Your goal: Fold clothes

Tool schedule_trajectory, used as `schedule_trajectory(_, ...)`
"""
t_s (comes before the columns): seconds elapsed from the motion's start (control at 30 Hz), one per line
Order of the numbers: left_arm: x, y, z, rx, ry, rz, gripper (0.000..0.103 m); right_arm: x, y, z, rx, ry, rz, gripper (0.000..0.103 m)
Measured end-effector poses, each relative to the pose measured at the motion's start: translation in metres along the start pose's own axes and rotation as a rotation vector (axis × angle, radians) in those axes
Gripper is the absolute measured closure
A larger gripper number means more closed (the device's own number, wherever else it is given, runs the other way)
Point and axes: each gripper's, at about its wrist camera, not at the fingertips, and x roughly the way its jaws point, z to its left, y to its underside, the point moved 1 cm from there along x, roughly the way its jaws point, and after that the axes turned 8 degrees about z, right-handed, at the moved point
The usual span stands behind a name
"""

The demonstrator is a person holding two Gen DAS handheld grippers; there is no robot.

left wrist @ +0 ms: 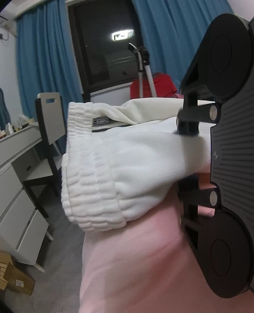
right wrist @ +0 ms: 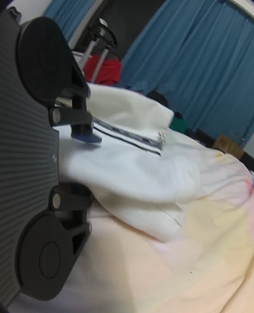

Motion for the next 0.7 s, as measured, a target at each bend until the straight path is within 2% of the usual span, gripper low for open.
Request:
schedule_trajectory(0.07, 0.007, -0.001, -0.011, 0.011, 0.006, -0.018, 0.096, 0.0, -0.001, 0.002, -0.006, 0.007, -0.011, 0.085)
schedule_trajectory(0.13, 0.001, -0.004, -0.022, 0.04, 0.01, -0.039, 0.098, -0.002, -0.002, 0.005, -0.014, 0.013, -0.021, 0.088)
schedule_trajectory(0.27, -0.018, -0.008, -0.048, 0.123, 0.055, -0.038, 0.098, -0.028, -0.003, 0.013, 0.003, -0.021, -0.03, 0.09)
schedule_trajectory(0.37, -0.027, -0.004, -0.062, 0.156, 0.056, -0.034, 0.098, -0.052, -0.001, 0.019, -0.018, -0.027, -0.036, 0.09)
schedule_trajectory(0.47, -0.038, -0.008, -0.065, 0.111, 0.053, -0.008, 0.098, -0.076, 0.003, 0.017, 0.024, -0.027, -0.027, 0.09)
schedule_trajectory(0.6, -0.077, -0.018, -0.055, 0.046, 0.053, -0.021, 0.098, -0.104, 0.008, 0.012, 0.071, -0.011, -0.005, 0.09)
schedule_trajectory(0.7, -0.105, -0.017, -0.04, 0.016, 0.026, -0.014, 0.098, -0.133, 0.008, -0.004, 0.128, -0.029, 0.015, 0.09)
